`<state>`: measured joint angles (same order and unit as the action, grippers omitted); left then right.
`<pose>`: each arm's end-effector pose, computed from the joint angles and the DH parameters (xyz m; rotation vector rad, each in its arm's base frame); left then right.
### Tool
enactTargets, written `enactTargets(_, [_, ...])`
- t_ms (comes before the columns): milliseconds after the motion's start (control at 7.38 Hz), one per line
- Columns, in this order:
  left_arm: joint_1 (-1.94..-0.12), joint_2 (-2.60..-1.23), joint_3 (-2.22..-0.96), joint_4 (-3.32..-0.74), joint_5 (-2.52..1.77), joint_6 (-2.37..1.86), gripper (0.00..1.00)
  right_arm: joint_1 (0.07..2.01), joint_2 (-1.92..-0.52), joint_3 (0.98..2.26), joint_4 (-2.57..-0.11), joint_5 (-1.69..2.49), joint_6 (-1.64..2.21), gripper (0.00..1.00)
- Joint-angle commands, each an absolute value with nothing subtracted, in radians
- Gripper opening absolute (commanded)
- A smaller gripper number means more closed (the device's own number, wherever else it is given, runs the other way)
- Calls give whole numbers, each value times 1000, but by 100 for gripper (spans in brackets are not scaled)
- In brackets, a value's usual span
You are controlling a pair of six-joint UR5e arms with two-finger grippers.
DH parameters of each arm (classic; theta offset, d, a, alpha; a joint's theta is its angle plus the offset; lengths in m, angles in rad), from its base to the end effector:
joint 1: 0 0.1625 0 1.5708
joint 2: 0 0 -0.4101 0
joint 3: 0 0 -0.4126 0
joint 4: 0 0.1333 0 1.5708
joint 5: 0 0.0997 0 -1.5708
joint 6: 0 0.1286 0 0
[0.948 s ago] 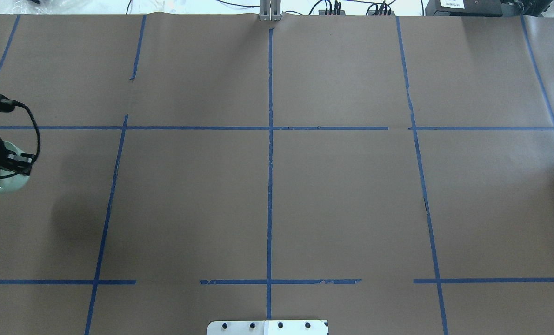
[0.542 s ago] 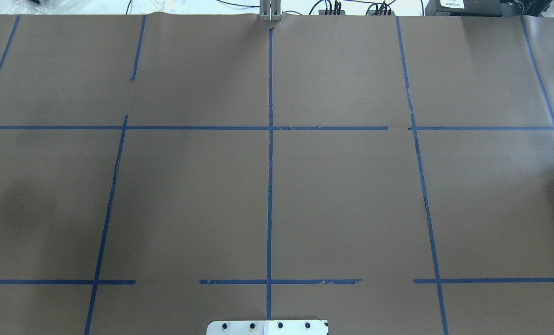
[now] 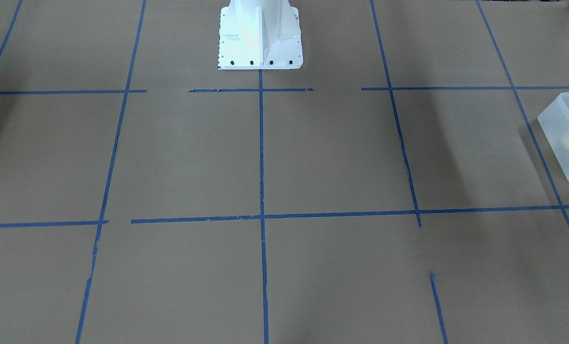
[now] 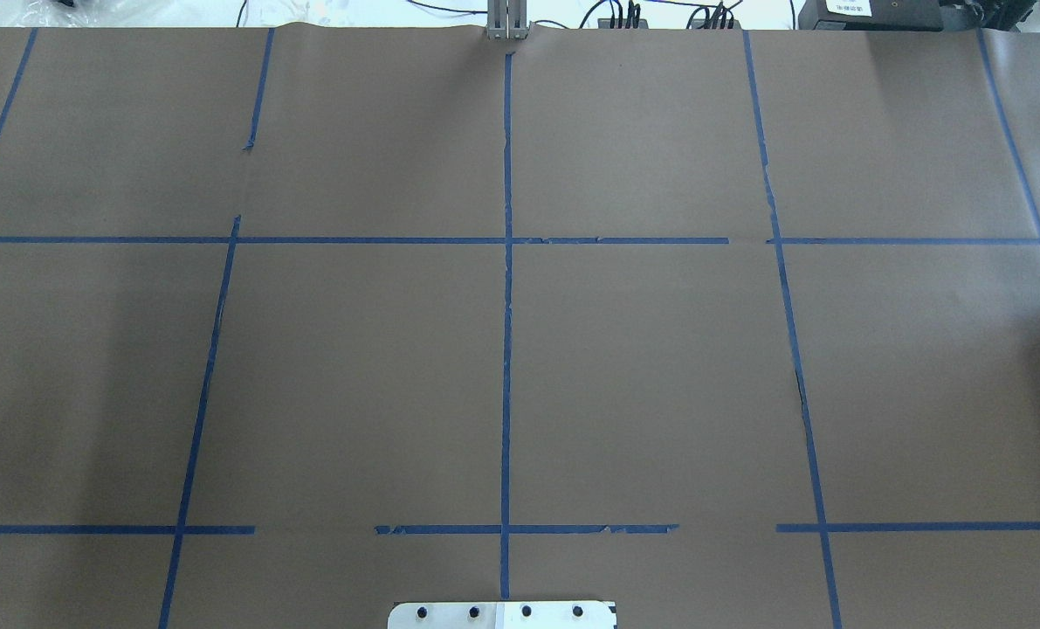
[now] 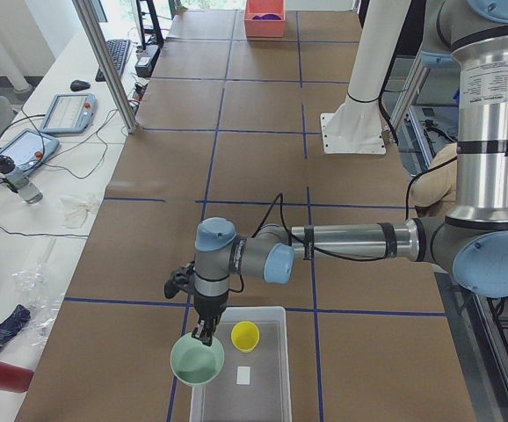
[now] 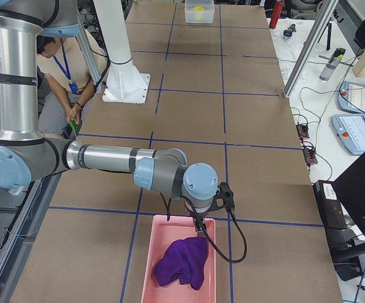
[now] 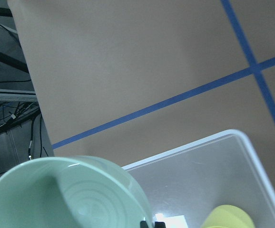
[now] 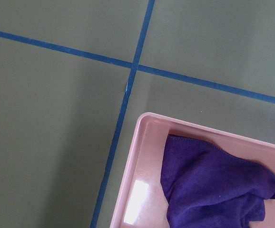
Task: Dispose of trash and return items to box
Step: 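Release the green bowl in the clear bin with the left gripper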
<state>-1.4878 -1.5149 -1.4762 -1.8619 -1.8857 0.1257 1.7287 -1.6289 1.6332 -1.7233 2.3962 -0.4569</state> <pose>-0.0516 -0.5069 0.7409 0.1464 0.3120 0.2288 0.1129 -0.4625 0.6711 0.1164 -0.8292 -0.2202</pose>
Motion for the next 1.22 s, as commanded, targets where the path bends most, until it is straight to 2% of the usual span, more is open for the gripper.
enactTargets(0, [-1499, -1522, -1280, -2048, -1929, -1, 0, 1724, -1629, 1635, -1723, 2401, -456, 100])
enactTargets(135, [-1497, -1520, -1237, -2090, -1977, -23, 0, 1720, -1629, 1635, -1723, 2401, -456, 100])
enactTargets(542, [-1497, -1485, -1235, -2091, -2083, -40, 0, 1717, -1629, 1635, -1723, 2416, -456, 100])
enactTargets(677, [-1496, -1483, -1235, -2091, -2083, -40, 9, 1717, -1629, 1637, -1723, 2416, -456, 100])
enactTargets(813, [-1496, -1483, -1235, -2091, -2085, -40, 98, 1717, -1629, 1637, -1723, 2416, -456, 100])
enactTargets(1084, [-1496, -1483, -1265, -2085, -2098, -46, 100, 1710, -1629, 1643, -1721, 2434, -442, 100])
